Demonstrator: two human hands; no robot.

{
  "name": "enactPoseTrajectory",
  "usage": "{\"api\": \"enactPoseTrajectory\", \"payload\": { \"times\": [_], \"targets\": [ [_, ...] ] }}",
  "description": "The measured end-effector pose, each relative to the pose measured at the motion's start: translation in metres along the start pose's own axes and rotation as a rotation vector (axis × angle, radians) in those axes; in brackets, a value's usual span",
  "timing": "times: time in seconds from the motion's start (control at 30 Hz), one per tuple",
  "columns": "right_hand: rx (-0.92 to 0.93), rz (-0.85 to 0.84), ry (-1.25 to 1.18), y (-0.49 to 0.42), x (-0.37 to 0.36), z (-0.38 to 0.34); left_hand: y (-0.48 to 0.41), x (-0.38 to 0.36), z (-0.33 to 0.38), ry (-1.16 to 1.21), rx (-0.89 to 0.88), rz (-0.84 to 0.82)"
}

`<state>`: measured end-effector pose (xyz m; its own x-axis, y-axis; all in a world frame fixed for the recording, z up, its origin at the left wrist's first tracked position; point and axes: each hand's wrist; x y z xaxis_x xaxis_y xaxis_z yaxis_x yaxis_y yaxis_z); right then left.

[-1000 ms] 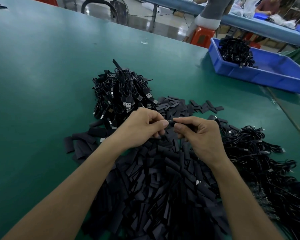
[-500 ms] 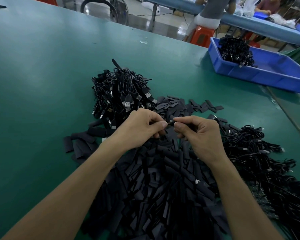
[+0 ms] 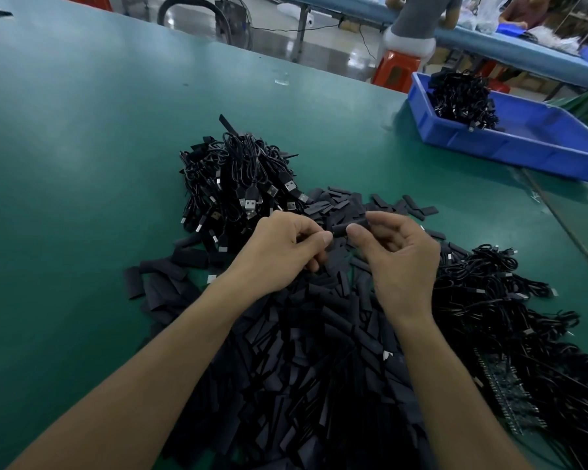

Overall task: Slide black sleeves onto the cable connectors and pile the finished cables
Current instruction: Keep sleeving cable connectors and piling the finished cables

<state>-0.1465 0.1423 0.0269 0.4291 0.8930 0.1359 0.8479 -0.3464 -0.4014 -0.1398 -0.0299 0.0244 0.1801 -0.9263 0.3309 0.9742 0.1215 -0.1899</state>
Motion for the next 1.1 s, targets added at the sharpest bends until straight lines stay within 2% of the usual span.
{"api": "enactPoseTrajectory", "payload": {
  "times": [0.23,0.47,0.77,0.97,1.1],
  "targets": [
    [-0.073,0.069,-0.154,0.021,-0.022,-0.001,0.002,-0.006,0.002,0.142,-0.029,0.109],
    [-0.095,0.069,-0.259,0.025,-0.028,-0.005,0.001,-0.004,0.004,0.160,-0.052,0.143],
    [-0.108,0.010,-0.282,0.019,-0.031,-0.017,0.003,-0.010,0.004,0.219,-0.037,0.195],
    [-0.042,0.014,-0.210,0.018,-0.026,-0.020,0.004,-0.013,0.003,0.211,-0.045,0.191],
    [-0.091,0.017,-0.290,0.020,-0.028,-0.019,0.004,-0.013,0.003,0.234,-0.048,0.189]
  ]
}}
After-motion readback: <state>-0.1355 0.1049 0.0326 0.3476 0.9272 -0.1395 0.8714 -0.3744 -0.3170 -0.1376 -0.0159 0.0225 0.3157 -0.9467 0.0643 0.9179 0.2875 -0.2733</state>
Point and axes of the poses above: each hand's wrist, its own y-axis away from the middle knuckle, its own x-axis out of the back of the hand, z = x × y, and after that the axes turned 13 degrees about z, right-handed
